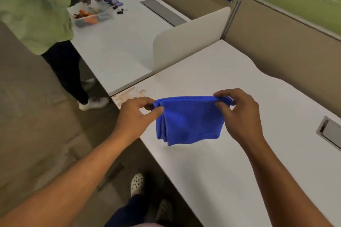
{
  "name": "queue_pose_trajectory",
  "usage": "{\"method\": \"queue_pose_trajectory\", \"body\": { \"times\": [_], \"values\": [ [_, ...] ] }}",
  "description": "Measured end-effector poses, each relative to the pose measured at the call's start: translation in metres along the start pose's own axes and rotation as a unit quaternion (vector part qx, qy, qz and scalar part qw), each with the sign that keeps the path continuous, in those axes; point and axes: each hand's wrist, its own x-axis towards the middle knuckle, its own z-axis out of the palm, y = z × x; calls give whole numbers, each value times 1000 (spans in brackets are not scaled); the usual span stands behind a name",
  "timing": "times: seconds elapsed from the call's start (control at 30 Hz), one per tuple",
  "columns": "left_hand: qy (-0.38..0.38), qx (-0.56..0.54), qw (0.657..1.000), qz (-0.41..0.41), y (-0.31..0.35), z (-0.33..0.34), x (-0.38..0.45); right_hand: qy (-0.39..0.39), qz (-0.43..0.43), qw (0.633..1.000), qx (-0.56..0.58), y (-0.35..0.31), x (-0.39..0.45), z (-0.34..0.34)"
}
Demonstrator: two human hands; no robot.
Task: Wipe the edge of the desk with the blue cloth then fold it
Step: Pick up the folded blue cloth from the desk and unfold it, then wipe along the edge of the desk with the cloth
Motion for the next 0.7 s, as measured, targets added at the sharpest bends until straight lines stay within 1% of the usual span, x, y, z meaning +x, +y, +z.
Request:
{"method": "queue_pose_trajectory", "body": {
  "times": [0.1, 0.17, 0.23, 0.3, 0.37, 0.43, 0.57, 0.63, 0.7],
  "values": [
    [44, 18, 995, -83, -26, 8, -12, -79, -38, 993, -81, -8, 19, 34],
    [81, 65, 983, -154, -46, 17, -7, -139, -43, 982, -119, -8, 35, 68],
    [112, 88, 967, -212, -68, 22, -2, -188, -39, 972, -133, -11, 47, 105],
    [130, 92, 956, -248, -88, 25, 3, -209, -41, 968, -132, -16, 50, 135],
    [157, 88, 947, -266, -106, 23, 8, -217, -71, 964, -138, -18, 42, 162],
    [174, 84, 944, -266, -120, 21, 12, -236, -104, 953, -162, -12, 20, 188],
    [171, 69, 952, -244, -140, 16, 7, -301, -151, 905, -259, 7, -27, 229],
    [175, 41, 951, -253, -147, 17, 0, -322, -144, 892, -283, 16, -36, 241],
    [180, 1, 944, -275, -155, 21, -10, -328, -137, 885, -301, 23, -34, 250]
  ]
}}
